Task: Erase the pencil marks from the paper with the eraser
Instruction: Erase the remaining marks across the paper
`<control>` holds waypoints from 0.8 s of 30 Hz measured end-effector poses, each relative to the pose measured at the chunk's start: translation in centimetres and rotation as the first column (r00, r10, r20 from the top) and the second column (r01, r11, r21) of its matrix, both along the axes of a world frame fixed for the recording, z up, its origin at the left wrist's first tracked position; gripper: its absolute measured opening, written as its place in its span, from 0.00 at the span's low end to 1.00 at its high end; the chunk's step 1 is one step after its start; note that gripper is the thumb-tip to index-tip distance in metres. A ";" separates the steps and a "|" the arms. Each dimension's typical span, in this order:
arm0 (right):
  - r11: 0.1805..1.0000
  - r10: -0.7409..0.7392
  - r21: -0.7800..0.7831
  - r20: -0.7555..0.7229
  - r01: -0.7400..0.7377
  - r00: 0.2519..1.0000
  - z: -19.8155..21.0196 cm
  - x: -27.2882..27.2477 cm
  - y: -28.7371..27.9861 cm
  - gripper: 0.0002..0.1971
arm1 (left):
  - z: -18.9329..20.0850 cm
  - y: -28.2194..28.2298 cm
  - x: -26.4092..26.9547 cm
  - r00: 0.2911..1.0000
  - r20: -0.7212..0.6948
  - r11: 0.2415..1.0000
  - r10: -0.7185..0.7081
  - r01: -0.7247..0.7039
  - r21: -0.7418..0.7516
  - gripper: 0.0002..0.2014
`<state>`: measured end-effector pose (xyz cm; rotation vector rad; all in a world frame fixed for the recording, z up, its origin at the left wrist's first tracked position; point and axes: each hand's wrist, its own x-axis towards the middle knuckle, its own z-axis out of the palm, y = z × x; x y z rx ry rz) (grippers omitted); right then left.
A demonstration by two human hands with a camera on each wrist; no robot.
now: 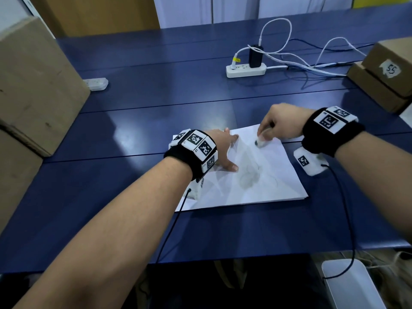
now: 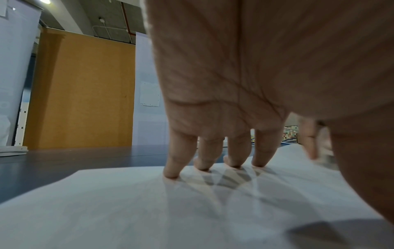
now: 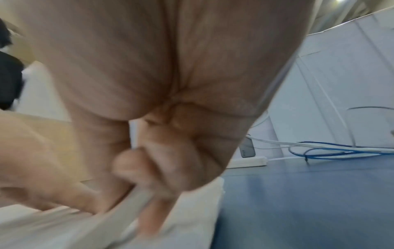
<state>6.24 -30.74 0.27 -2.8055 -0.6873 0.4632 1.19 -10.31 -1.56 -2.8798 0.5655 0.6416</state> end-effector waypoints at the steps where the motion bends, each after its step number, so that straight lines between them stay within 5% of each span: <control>1: 0.999 -0.039 0.010 0.081 0.038 0.996 -0.1 0.3 0.0 0.05 | 0.0 0.0 -0.1 1.000 -0.001 1.000 0.005 -0.005 -0.003 0.51; 4: 0.998 -0.061 0.037 0.097 0.058 0.993 -0.2 0.2 -0.2 0.05 | 0.0 0.0 -0.1 1.000 0.001 1.000 0.000 0.000 -0.002 0.51; 8: 0.995 0.098 0.014 -0.232 -0.097 0.968 0.3 -1.6 -0.3 0.02 | 0.1 0.0 0.0 1.000 0.001 1.000 -0.006 0.006 0.001 0.52; 14: 0.997 -0.073 0.023 0.123 0.070 0.990 -0.3 0.2 -0.7 0.06 | 0.1 0.1 -0.2 1.000 -0.003 1.000 -0.003 0.003 -0.016 0.51; 16: 0.998 -0.051 0.031 0.091 0.048 0.995 -0.3 -0.1 -0.9 0.05 | 0.1 0.1 -0.2 1.000 0.001 1.000 -0.007 0.007 -0.013 0.51; 20: 0.994 0.106 0.020 -0.205 -0.104 0.973 0.2 -1.9 -0.9 0.02 | 0.2 0.0 -0.1 1.000 0.001 1.000 -0.010 0.010 -0.007 0.51; 24: 1.000 0.012 -0.011 0.026 -0.012 1.000 -0.1 -0.6 -0.6 0.04 | 0.3 0.0 -0.2 1.000 -0.007 1.000 -0.011 0.011 0.000 0.51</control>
